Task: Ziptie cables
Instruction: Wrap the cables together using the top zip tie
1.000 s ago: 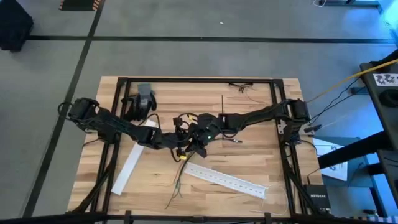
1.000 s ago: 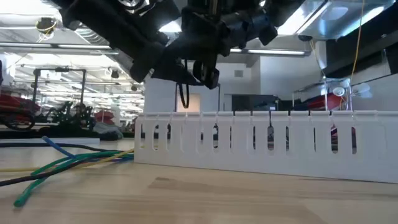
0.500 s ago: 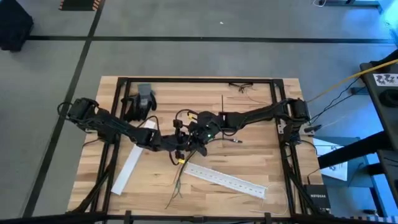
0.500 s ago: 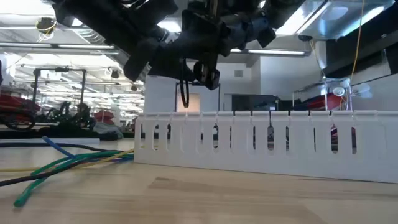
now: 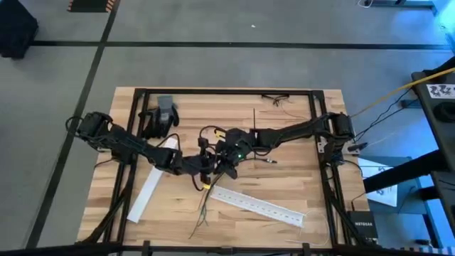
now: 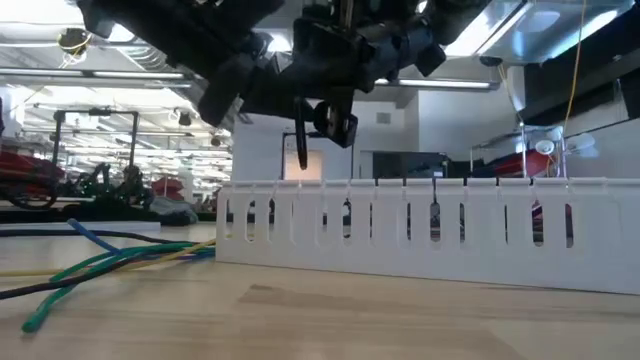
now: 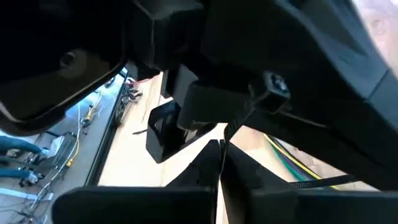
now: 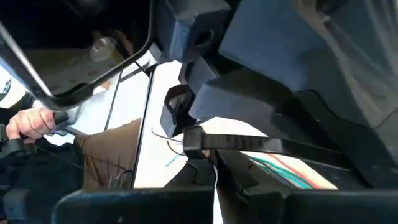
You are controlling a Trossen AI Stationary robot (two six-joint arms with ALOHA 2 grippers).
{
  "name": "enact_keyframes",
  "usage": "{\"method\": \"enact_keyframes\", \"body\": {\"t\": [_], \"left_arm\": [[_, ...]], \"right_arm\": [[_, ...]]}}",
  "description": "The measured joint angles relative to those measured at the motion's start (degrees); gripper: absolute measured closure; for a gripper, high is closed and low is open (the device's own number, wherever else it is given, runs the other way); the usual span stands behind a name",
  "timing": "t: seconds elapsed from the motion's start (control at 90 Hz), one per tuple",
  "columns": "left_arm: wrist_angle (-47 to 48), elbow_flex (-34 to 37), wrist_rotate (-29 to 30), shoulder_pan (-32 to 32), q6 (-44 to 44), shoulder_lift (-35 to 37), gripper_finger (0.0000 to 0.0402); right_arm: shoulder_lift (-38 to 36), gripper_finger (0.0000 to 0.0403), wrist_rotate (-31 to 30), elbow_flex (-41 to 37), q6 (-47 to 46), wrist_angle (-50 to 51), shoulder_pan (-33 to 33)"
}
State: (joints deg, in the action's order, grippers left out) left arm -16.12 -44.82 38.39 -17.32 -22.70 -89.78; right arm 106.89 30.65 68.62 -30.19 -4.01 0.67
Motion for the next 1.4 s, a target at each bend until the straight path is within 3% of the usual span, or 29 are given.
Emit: {"method": "enact_keyframes", "body": {"t": [0.333, 0.667, 1.056, 1.4], "left_arm": [[0.5, 0.0, 8.4, -2.2, -9.5, 0.0, 0.0401], [-5.1, 0.0, 10.5, -5.5, -18.6, 0.0, 0.0401], [-7.4, 0.0, 11.1, -7.0, -19.6, 0.0, 0.0401], [-5.0, 0.0, 10.6, -5.4, -13.2, 0.0, 0.0401]], "right_arm": [[0.0, 0.0403, 3.8, 0.0, -5.5, -0.3, 0.0], [0.0, 0.0403, 7.0, 0.0, -10.0, -0.2, -1.2], [0.1, 0.0403, 7.4, 0.0, -9.1, 1.0, -2.6], [0.1, 0.0403, 6.0, 0.0, -5.3, 1.7, -2.4]]}}
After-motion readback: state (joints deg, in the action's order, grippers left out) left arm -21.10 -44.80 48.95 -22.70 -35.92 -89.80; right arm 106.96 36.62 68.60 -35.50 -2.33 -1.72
